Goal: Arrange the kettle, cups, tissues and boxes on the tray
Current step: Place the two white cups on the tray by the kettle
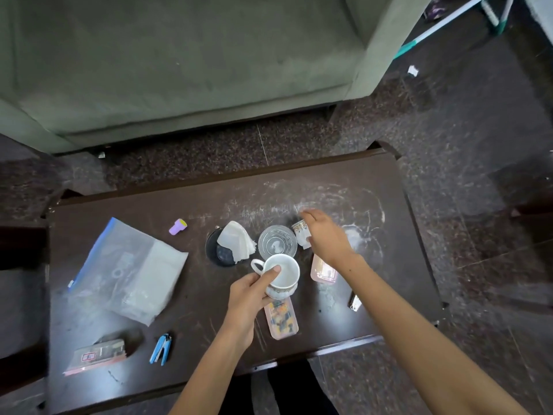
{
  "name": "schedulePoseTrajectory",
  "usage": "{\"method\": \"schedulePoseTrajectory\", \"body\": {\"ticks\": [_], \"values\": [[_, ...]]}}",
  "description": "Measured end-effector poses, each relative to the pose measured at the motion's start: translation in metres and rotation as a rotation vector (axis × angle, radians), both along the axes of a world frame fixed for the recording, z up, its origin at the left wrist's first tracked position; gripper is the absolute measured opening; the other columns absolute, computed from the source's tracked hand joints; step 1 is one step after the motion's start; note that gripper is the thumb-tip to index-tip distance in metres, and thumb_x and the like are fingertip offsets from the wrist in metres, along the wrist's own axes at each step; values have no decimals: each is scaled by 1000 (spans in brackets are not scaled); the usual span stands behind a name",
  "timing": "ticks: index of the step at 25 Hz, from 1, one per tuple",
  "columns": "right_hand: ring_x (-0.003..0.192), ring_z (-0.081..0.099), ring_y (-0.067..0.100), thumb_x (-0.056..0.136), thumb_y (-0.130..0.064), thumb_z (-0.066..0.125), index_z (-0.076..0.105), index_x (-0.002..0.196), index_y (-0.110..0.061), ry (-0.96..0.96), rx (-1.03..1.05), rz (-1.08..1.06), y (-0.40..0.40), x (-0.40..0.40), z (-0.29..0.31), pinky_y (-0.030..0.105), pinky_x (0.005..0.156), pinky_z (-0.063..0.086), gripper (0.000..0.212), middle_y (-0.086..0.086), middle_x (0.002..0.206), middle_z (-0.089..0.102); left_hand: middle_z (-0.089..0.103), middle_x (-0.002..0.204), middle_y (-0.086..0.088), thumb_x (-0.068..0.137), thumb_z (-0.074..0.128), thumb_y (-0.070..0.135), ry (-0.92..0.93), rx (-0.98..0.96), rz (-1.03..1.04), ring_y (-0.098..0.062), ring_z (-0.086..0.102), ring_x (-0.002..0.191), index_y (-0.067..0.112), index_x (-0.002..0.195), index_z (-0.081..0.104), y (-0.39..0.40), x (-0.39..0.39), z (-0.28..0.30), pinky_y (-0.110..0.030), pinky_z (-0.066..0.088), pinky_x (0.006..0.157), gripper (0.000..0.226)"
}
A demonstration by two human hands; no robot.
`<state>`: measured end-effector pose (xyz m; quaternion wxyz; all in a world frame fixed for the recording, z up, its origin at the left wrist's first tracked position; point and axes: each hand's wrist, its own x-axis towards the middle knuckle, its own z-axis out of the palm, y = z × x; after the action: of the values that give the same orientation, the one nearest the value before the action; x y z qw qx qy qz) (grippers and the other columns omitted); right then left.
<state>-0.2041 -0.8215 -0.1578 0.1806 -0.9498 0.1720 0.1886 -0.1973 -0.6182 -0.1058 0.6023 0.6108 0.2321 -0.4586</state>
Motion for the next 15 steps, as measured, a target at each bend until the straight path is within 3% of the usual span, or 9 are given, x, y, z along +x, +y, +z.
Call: {"method": "schedulePoseTrajectory", "body": {"ticks": [3, 7, 11, 15], "values": [[114, 52, 31, 78, 4, 64, 52, 125, -10, 87, -12, 39, -7, 10, -2, 39, 85, 50, 50, 11, 124, 51, 72, 100, -18, 82, 71, 23, -6, -8, 21, -21, 70, 90, -3, 92, 71, 0, 2, 2, -20, 55, 64, 28], [105, 56, 34, 81, 4, 58, 64, 109, -4, 136, 27, 29, -11, 7, -4, 34, 81, 44, 29, 15, 116, 55, 73, 99, -15, 82, 71, 25, -23, -4, 16, -24, 69, 96, 2, 92, 72, 0, 1, 3, -26, 57, 73, 25], [98, 50, 27, 90, -3, 44, 63, 101, -5, 16, 164, -211, -11, -18, 4, 18, 67, 28, 22, 13, 109, 54, 73, 99, -15, 82, 71, 24, -28, -3, 11, -25, 69, 97, 3, 92, 72, 0, -3, 9, -24, 57, 72, 23], [94, 49, 23, 90, -3, 47, 66, 99, -8, -185, 141, -276, 6, -52, 35, 19, 69, 29, 21, 8, 106, 55, 73, 95, -15, 83, 70, 20, -36, -43, 30, -16, 70, 84, 1, 93, 72, 9, -6, 20, -18, 56, 65, 22]]}}
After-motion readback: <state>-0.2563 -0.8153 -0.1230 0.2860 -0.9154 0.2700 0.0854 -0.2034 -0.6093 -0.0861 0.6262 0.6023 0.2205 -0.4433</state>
